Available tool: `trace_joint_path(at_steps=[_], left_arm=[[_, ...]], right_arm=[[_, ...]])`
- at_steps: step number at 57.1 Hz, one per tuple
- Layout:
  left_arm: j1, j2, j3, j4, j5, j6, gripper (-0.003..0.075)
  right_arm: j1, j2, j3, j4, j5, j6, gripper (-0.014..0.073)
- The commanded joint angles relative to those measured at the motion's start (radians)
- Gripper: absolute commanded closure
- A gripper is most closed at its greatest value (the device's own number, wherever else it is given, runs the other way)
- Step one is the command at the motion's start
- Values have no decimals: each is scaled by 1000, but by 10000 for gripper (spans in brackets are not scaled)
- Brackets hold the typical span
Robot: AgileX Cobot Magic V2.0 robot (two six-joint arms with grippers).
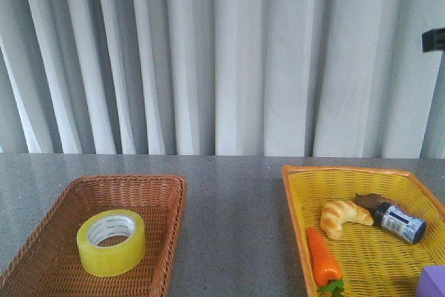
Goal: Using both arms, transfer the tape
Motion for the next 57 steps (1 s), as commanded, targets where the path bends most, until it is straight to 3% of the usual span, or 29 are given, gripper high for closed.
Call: trace_joint_path(at_steps=[1, 20, 30, 40, 57], left_arm=[[-3, -16, -7, -6, -68, -7, 725], [-3, -16, -7, -6, -68, -7, 725], [-3, -16, -7, -6, -68, -7, 725], [-3, -16, -7, -6, -68, -7, 725], [-3, -16, -7, -6, -68, -7, 725]], right_arm=[[-6, -84, 103, -16, -172, -7, 601], [-6, -442, 896, -19, -846, -5, 601], [-6, -624, 1231, -19, -1108, -11, 601], [-6, -819, 1466, -19, -1135, -10, 601], [-6, -1129, 1710, -18, -1119, -10, 601]])
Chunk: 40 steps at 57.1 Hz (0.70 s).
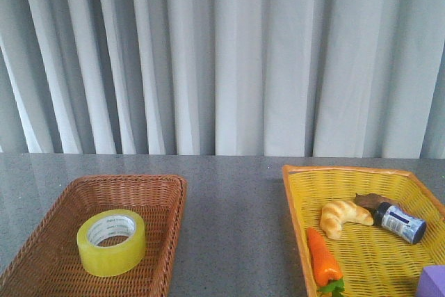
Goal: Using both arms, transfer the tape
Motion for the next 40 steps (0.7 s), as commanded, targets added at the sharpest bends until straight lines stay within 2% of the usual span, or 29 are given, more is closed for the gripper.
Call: trace_joint_path(at_steps=[1, 13, 16, 26, 40], left_arm=[[-3, -16, -7, -6, -68, -7, 725], [-3, -16, -7, -6, -68, -7, 725], [-3, -16, -7, -6, -68, -7, 725], [-3, -16, -8, -6, -68, -7, 726], [-3, -16, -8, -6, -68, -7, 726]], right_arm=[[-6, -82, 39, -8, -72, -5, 601], [-6, -291, 258, -8, -72, -5, 601], [-6, -342, 251, -9, 55, -5, 601], [-6, -465, 255, -9, 252, -5, 601], [-6, -479, 255, -4, 282, -5, 601]])
